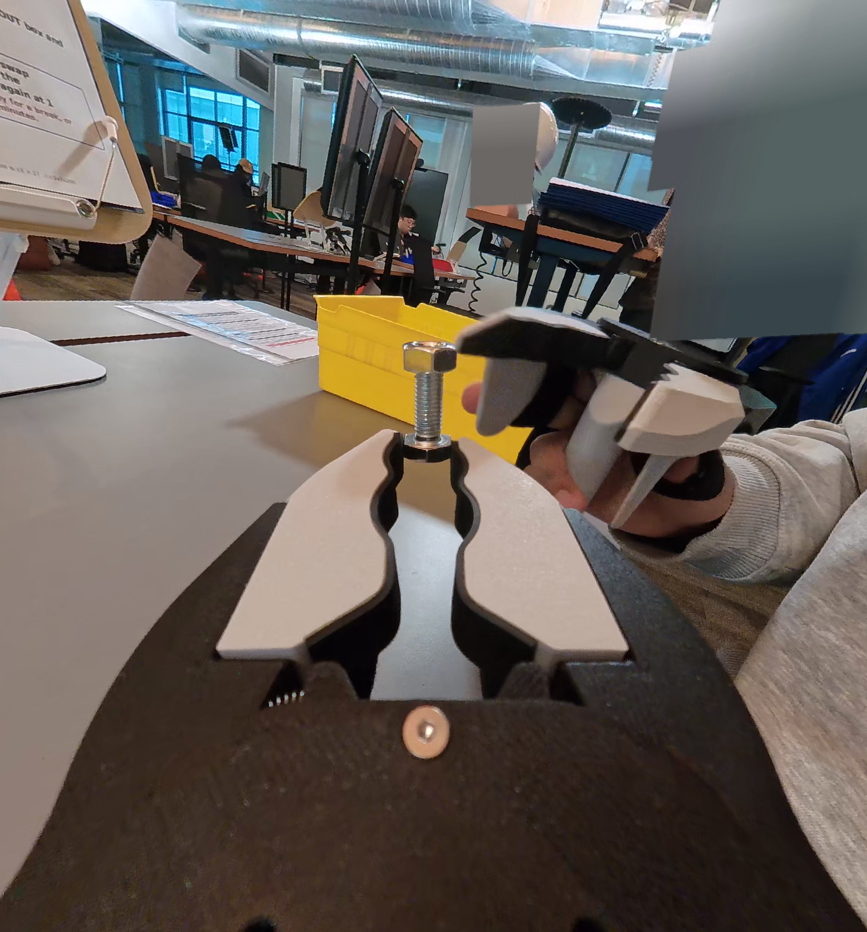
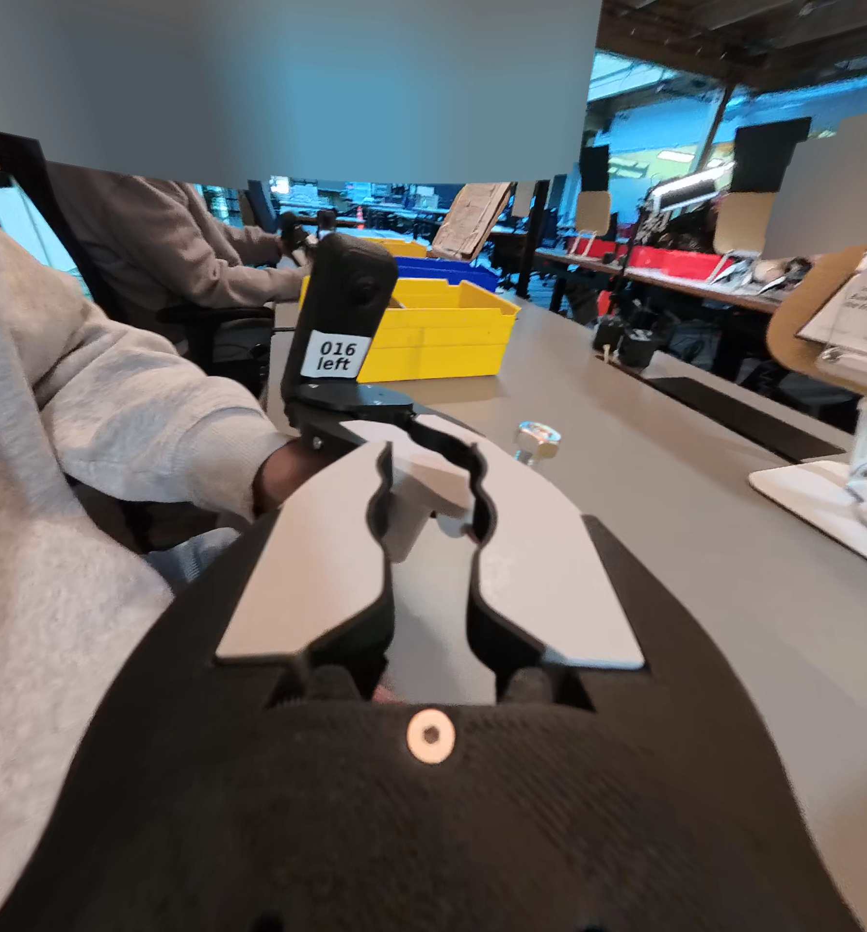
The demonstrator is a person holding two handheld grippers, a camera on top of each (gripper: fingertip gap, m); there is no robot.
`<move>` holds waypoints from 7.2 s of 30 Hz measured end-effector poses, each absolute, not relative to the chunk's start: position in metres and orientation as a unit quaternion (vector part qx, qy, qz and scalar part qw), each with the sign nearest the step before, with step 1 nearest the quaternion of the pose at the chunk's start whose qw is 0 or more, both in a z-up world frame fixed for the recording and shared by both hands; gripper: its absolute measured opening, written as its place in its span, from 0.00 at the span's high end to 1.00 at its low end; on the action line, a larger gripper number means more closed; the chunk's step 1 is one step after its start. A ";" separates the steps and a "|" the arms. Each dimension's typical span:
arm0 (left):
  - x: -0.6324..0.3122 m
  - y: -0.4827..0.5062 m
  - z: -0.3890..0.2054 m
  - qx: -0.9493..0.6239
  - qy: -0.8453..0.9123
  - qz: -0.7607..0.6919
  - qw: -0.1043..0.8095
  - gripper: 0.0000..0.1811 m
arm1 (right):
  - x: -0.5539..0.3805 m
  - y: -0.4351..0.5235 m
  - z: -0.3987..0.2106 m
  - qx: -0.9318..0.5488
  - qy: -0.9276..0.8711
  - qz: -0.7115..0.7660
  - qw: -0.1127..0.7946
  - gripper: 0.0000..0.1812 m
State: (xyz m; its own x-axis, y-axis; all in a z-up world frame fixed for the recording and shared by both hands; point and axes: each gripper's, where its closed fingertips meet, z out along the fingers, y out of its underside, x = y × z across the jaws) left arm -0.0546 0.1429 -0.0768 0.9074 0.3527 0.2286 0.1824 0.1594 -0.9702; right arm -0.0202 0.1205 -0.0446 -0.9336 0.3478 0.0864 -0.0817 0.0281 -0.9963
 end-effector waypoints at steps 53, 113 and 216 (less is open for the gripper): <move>-0.054 0.143 -0.077 -0.647 -0.208 0.059 0.732 0.90 | -0.026 0.117 -0.042 -0.135 -0.676 0.711 0.142 0.52; -0.034 0.158 -0.081 -0.683 -0.153 0.037 0.713 0.90 | -0.045 0.138 -0.049 -0.176 -0.667 0.716 0.111 0.83; -0.049 0.150 -0.084 -0.675 -0.195 0.048 0.710 0.90 | -0.038 0.140 -0.046 -0.168 -0.669 0.717 0.100 0.94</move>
